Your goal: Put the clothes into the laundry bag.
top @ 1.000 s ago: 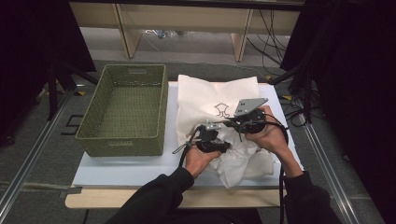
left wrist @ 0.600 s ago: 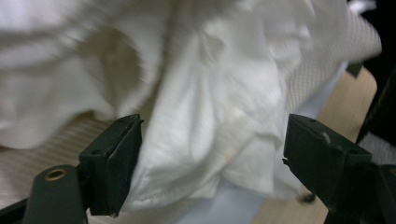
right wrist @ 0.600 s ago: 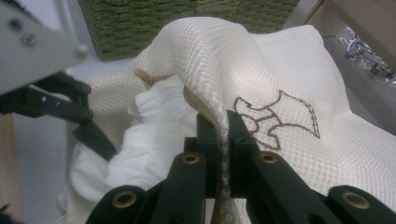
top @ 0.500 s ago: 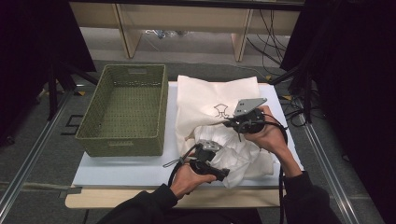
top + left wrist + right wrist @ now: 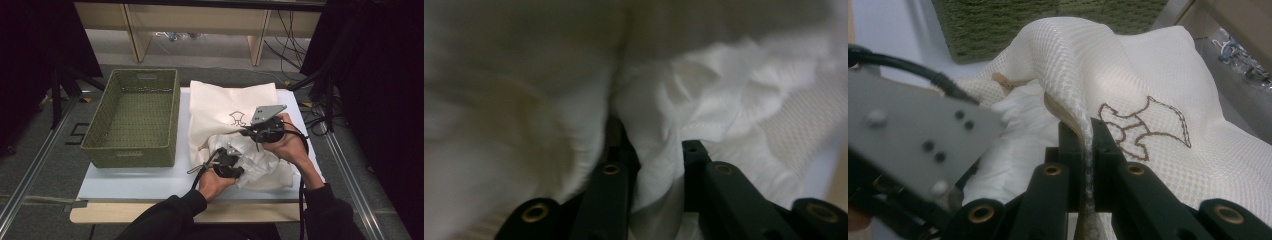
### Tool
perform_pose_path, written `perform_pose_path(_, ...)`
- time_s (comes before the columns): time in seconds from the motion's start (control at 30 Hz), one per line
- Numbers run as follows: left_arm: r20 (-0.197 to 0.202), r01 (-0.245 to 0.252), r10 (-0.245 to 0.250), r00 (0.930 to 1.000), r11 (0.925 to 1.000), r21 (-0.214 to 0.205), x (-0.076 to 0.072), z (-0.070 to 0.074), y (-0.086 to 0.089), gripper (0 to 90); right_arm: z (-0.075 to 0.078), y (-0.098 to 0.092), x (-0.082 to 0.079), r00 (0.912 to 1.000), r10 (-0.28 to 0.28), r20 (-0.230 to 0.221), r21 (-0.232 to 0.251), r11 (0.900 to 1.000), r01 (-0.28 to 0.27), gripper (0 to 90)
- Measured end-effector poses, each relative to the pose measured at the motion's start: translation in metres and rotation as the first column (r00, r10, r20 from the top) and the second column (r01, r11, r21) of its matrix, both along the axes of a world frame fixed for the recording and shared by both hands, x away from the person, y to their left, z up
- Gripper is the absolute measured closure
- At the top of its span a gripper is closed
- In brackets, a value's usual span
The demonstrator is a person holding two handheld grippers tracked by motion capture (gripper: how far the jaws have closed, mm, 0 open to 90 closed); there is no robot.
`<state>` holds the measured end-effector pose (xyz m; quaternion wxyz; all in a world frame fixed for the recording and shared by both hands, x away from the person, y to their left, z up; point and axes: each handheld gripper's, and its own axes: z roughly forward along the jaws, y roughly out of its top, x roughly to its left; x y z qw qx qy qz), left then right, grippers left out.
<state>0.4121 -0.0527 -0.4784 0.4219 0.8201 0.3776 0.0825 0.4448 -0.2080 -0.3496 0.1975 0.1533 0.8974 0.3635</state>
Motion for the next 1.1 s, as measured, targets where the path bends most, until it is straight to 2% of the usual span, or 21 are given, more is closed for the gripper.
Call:
perform_pose_path(0.07,0.016,-0.026,0.026,0.9995,0.9996,-0.015,0.006,0.005,0.004,80.2,0.000,0.000,0.000,1.0000,0.001,0.003,-0.004,1.0000,-0.001,87.4)
perform_pose_path(0.13,0.007,-0.068,0.068,0.9976,0.9968,-0.041,0.012,0.008,0.008,80.5,0.001,-0.001,0.000,1.0000,-0.001,0.001,-0.003,1.0000,0.001,87.4)
perform_pose_path(0.27,0.005,-0.100,0.100,0.9950,0.9938,-0.049,0.020,0.010,0.009,80.2,0.001,0.000,0.000,0.9999,0.006,0.009,-0.009,0.9999,-0.006,87.4)
perform_pose_path(0.3,0.000,-0.119,0.120,0.9928,0.9901,-0.073,0.023,0.009,0.007,80.2,0.001,0.001,-0.001,1.0000,0.007,0.001,-0.005,1.0000,-0.007,87.4)
perform_pose_path(0.37,0.016,-0.137,0.138,0.9903,0.9886,-0.062,0.025,0.010,0.006,80.3,0.001,0.001,0.000,1.0000,0.007,0.006,-0.012,0.9999,-0.007,87.4)
perform_pose_path(0.4,0.045,-0.117,0.118,0.9920,0.9928,-0.024,0.032,0.012,0.009,80.4,0.001,0.001,-0.001,1.0000,0.004,0.003,-0.012,0.9999,-0.004,87.4)
perform_pose_path(0.47,0.045,-0.122,0.123,0.9914,0.9921,-0.031,0.034,0.013,0.007,80.3,0.000,0.002,-0.001,1.0000,0.008,-0.001,-0.011,0.9999,-0.008,87.4)
perform_pose_path(0.5,0.045,-0.129,0.130,0.9905,0.9915,-0.016,0.039,0.015,0.006,80.1,0.000,0.002,0.000,0.9999,0.009,0.005,-0.014,0.9999,-0.009,87.4)
perform_pose_path(0.53,0.059,-0.157,0.159,0.9855,0.9867,-0.044,0.041,0.014,0.002,79.9,-0.001,0.002,0.000,0.9999,0.010,0.004,-0.018,0.9998,-0.010,87.4)
perform_pose_path(0.57,0.070,-0.130,0.128,0.9894,0.9908,0.036,0.044,0.015,0.006,79.6,-0.001,0.002,0.000,0.9999,0.012,0.000,-0.016,0.9998,-0.012,87.4)
perform_pose_path(0.6,0.065,-0.204,0.206,0.9764,0.9783,-0.036,0.044,0.013,0.002,79.0,-0.001,0.002,0.000,1.0000,0.009,0.000,-0.016,0.9998,-0.009,87.4)
perform_pose_path(0.63,0.068,-0.191,0.193,0.9789,0.9812,-0.026,0.045,0.012,0.002,78.1,-0.002,0.001,0.000,0.9999,0.001,-0.011,-0.017,0.9998,-0.001,87.4)
perform_pose_path(0.67,0.068,-0.191,0.193,0.9789,0.9812,-0.026,0.045,0.012,0.002,76.6,-0.002,0.001,0.000,0.9999,0.001,-0.011,-0.017,0.9998,-0.001,87.4)
perform_pose_path(0.7,0.045,-0.132,0.131,0.9903,0.9910,0.019,0.045,0.012,0.005,76.6,-0.002,0.001,0.000,0.9999,-0.006,-0.012,-0.021,0.9998,0.006,87.4)
perform_pose_path(0.77,0.023,-0.148,0.149,0.9885,0.9883,-0.036,0.040,0.011,0.005,71.4,-0.005,0.000,0.001,0.9998,-0.007,-0.021,-0.022,0.9997,0.006,87.4)
perform_pose_path(0.8,0.009,-0.133,0.133,0.9910,0.9903,-0.041,0.039,0.012,0.007,66.7,-0.006,0.000,0.000,0.9994,-0.015,-0.032,-0.019,0.9997,0.014,87.4)
perform_pose_path(0.83,-0.020,-0.114,0.113,0.9934,0.9901,-0.083,0.031,0.013,0.010,59.9,-0.007,0.000,0.000,0.9988,-0.018,-0.046,-0.006,0.9998,0.017,87.4)
perform_pose_path(0.87,-0.015,-0.125,0.124,0.9922,0.9899,-0.068,0.026,0.015,0.014,56.6,-0.007,0.000,0.000,0.9986,-0.020,-0.049,-0.004,0.9998,0.020,87.4)
perform_pose_path(0.9,-0.034,-0.123,0.121,0.9921,0.9899,-0.070,0.021,0.016,0.018,52.5,-0.007,0.000,0.001,0.9988,-0.017,-0.046,-0.011,0.9998,0.016,87.4)
perform_pose_path(1.0,-0.024,-0.112,0.111,0.9936,0.9921,-0.058,0.011,0.022,0.029,45.6,-0.008,0.000,0.002,0.9993,0.004,-0.037,-0.020,0.9998,-0.005,87.4)
perform_pose_path(1.1,0.023,-0.115,0.116,0.9930,0.9927,-0.036,0.003,0.029,0.037,40.6,-0.009,0.000,0.002,0.9988,-0.014,-0.047,-0.022,0.9997,0.013,87.4)
